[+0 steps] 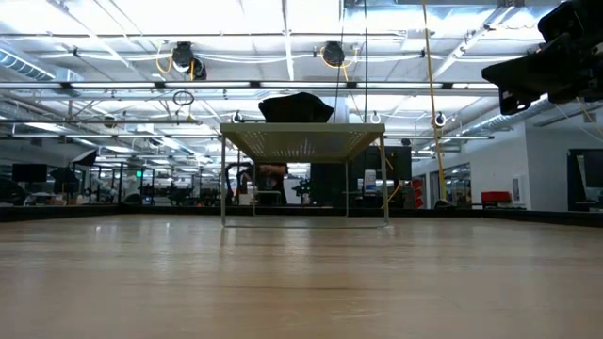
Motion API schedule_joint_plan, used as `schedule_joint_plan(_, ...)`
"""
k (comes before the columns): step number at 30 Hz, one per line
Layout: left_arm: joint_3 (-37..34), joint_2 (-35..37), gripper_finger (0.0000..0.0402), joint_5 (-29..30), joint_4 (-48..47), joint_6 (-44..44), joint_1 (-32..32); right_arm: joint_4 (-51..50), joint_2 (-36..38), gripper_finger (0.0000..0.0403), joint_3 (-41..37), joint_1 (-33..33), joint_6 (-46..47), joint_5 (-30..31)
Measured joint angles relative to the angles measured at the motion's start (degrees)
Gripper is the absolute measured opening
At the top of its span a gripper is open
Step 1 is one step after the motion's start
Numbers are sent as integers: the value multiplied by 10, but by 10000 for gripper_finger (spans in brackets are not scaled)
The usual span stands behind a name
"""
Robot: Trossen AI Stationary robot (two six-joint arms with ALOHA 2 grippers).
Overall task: Pick & Place Mini shaped plates
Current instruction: Return to Home Position
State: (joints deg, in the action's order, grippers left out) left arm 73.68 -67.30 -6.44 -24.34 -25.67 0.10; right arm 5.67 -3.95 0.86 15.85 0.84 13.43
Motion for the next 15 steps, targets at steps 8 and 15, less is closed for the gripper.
schedule_joint_plan(8, 0, 114, 33, -86, -1, 15, -23, 1, -3, 7, 0, 0, 0, 0)
schedule_joint_plan(15, 0, 192, 33, -151, -55, 41, -24, 0, -4, 8, 0, 0, 0, 0)
